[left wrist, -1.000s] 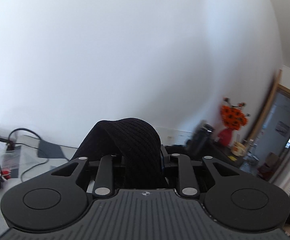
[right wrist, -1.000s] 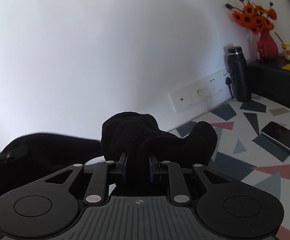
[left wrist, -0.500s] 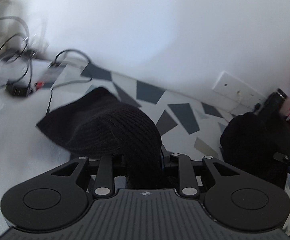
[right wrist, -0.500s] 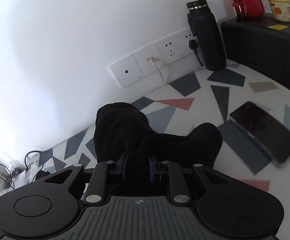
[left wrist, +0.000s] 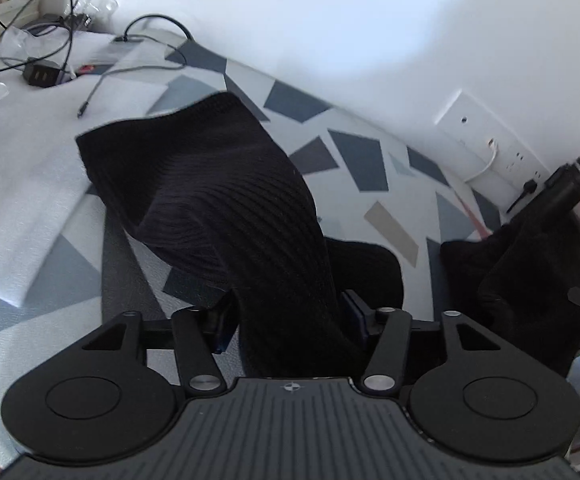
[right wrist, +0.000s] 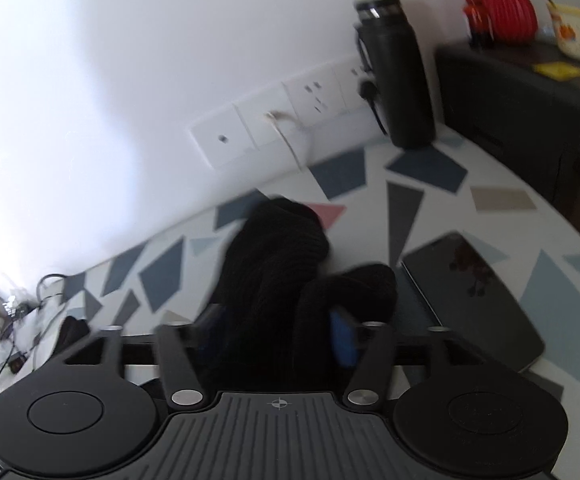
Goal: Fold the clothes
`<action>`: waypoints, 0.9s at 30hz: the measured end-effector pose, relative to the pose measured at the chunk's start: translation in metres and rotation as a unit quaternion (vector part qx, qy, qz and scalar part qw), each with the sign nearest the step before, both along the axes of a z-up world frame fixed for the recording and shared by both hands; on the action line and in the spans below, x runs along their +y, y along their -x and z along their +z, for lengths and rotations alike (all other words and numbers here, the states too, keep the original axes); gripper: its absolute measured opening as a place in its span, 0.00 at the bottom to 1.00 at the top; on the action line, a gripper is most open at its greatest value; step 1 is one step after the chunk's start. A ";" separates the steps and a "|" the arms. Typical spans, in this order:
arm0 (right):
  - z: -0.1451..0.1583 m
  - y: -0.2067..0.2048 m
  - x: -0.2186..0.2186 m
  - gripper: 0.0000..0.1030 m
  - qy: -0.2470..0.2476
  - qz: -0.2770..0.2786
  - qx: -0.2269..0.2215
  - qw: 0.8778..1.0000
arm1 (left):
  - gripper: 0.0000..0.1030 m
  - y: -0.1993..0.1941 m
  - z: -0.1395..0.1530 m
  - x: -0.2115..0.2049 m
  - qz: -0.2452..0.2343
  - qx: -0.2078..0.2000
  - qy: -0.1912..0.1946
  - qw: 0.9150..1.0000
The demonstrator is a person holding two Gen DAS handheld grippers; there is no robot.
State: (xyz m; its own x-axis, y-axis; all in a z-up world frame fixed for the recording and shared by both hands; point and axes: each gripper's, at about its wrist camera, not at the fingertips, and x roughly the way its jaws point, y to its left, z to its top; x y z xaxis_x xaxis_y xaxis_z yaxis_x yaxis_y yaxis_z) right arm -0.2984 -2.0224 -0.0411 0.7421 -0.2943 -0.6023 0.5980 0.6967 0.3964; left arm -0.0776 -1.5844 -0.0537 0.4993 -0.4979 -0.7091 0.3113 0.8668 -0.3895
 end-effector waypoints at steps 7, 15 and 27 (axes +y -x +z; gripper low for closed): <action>0.044 0.009 0.041 0.74 0.012 0.069 -0.027 0.997 | 0.64 0.003 0.031 0.037 0.022 -0.030 0.043 0.998; 0.070 -0.053 0.127 0.72 0.038 0.216 -0.020 0.975 | 0.74 -0.028 0.055 0.080 0.041 -0.041 0.094 0.994; 0.004 -0.185 0.237 0.33 0.019 0.311 0.137 0.941 | 0.89 -0.093 0.036 0.145 0.052 -0.048 0.043 0.997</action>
State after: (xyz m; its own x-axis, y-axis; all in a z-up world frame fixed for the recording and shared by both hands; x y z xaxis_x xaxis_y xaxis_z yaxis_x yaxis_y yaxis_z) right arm -0.1132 -1.7852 -0.0374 0.5970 0.1200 -0.7932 0.1470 0.9556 0.2552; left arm 0.0155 -1.4391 -0.0174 0.6150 -0.4977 -0.6116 0.2616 0.8605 -0.4372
